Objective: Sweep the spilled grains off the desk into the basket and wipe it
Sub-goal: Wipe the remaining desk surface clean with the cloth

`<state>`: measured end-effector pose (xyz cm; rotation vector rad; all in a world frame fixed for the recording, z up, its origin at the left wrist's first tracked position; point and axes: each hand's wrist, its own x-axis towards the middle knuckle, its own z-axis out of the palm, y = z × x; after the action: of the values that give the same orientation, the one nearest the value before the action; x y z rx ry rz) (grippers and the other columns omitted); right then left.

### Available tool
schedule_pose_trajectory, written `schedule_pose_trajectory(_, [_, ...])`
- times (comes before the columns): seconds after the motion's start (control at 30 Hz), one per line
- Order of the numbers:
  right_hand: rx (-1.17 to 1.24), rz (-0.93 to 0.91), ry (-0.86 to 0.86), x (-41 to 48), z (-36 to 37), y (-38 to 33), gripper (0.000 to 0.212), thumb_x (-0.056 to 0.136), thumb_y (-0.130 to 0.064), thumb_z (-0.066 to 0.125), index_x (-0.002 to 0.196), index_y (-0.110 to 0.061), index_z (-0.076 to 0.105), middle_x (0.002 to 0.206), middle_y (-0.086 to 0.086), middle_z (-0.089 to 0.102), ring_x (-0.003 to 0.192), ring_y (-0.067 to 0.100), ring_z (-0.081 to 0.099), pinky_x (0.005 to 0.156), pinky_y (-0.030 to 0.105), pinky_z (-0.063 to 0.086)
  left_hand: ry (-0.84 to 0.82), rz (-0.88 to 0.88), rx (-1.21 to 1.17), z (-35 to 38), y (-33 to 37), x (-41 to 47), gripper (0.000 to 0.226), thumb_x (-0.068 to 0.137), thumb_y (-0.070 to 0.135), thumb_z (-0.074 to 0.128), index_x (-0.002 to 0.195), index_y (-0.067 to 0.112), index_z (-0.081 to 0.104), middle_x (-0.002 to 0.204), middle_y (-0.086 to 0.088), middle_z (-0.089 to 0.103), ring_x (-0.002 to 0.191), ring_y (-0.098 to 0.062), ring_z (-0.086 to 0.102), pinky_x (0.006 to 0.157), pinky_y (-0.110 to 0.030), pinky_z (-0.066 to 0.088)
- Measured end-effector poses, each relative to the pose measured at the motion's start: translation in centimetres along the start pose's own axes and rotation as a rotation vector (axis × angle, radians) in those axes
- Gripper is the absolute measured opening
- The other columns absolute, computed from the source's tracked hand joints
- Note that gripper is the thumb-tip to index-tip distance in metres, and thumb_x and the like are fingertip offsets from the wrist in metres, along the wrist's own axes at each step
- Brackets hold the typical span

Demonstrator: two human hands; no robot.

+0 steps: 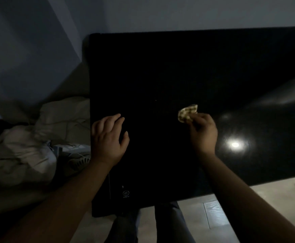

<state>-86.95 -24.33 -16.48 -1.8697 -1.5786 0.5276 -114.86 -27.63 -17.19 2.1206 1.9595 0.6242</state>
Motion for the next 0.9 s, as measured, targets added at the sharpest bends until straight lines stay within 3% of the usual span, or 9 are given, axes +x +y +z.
schedule_pose_trajectory(0.1, [-0.020, -0.113, -0.036, -5.7, -0.2, -0.3, 0.027, 0.083, -0.007, 0.070, 0.108, -0.018, 0.072, 0.105, 0.000, 0.061, 0.096, 0.020, 0.059, 0.082, 0.027, 0.048, -0.020, -0.002, 0.043, -0.1, 0.1, 0.0, 0.048, 0.089, 0.038, 0.041, 0.128, 0.014, 0.056, 0.135, -0.003, 0.051, 0.121, -0.028, 0.044, 0.103, -0.047, 0.031])
schedule_pose_trajectory(0.17, [-0.030, -0.147, -0.081, -9.6, -0.8, -0.6, 0.033, 0.080, -0.007, 0.073, 0.109, -0.022, 0.071, 0.107, 0.000, 0.061, 0.095, 0.016, 0.058, 0.079, 0.026, 0.049, -0.025, -0.003, 0.062, -0.2, 0.1, -0.1, 0.048, 0.089, 0.039, 0.041, 0.128, 0.014, 0.055, 0.136, -0.002, 0.050, 0.122, -0.027, 0.042, 0.104, -0.047, 0.030])
schedule_pose_trajectory(0.3, [0.074, -0.155, -0.197, -12.8, -2.0, -1.2, 0.023, 0.084, -0.027, 0.067, 0.107, -0.025, 0.072, 0.103, -0.007, 0.061, 0.093, 0.009, 0.059, 0.076, 0.028, 0.052, -0.034, -0.005, 0.089, -0.3, 0.2, 0.0, 0.048, 0.088, 0.038, 0.041, 0.127, 0.014, 0.056, 0.135, -0.002, 0.050, 0.122, -0.026, 0.042, 0.103, -0.047, 0.029])
schedule_pose_trajectory(0.4, [0.089, -0.100, -0.104, -10.1, -3.0, -1.1, 0.019, 0.084, -0.018, 0.070, 0.102, -0.016, 0.073, 0.100, -0.001, 0.063, 0.090, 0.014, 0.062, 0.075, 0.035, 0.055, -0.037, -0.001, 0.110, -0.2, 0.2, -0.1, 0.049, 0.087, 0.039, 0.041, 0.127, 0.015, 0.056, 0.135, -0.001, 0.050, 0.122, -0.026, 0.042, 0.104, -0.046, 0.029])
schedule_pose_trajectory(0.53, [0.020, 0.077, 0.018, -5.7, -3.3, -0.2, 0.023, 0.087, -0.012, 0.066, 0.110, -0.012, 0.070, 0.109, 0.002, 0.062, 0.102, 0.021, 0.059, 0.087, 0.043, 0.052, -0.030, 0.007, 0.094, -0.2, 0.1, -0.2, 0.050, 0.088, 0.040, 0.039, 0.127, 0.014, 0.055, 0.135, -0.003, 0.050, 0.123, -0.027, 0.042, 0.104, -0.047, 0.029])
schedule_pose_trajectory(0.73, [-0.006, -0.019, 0.002, -10.6, -2.3, 0.4, 0.024, 0.085, -0.012, 0.067, 0.108, -0.016, 0.071, 0.107, 0.003, 0.062, 0.099, 0.019, 0.058, 0.083, 0.040, 0.053, -0.043, 0.004, 0.106, -0.1, 0.3, -0.1, 0.052, 0.088, 0.041, 0.036, 0.129, 0.014, 0.054, 0.136, -0.003, 0.049, 0.124, -0.029, 0.041, 0.105, -0.048, 0.028])
schedule_pose_trajectory(0.9, [-0.040, -0.099, -0.044, -16.4, -2.6, 0.2, 0.025, 0.082, -0.014, 0.072, 0.105, -0.023, 0.072, 0.103, -0.010, 0.058, 0.096, 0.002, 0.049, 0.078, 0.015, 0.042, -0.041, 0.014, 0.115, -0.2, 0.2, -0.2, 0.053, 0.088, 0.041, 0.036, 0.129, 0.013, 0.054, 0.136, -0.004, 0.049, 0.125, -0.029, 0.040, 0.105, -0.047, 0.027])
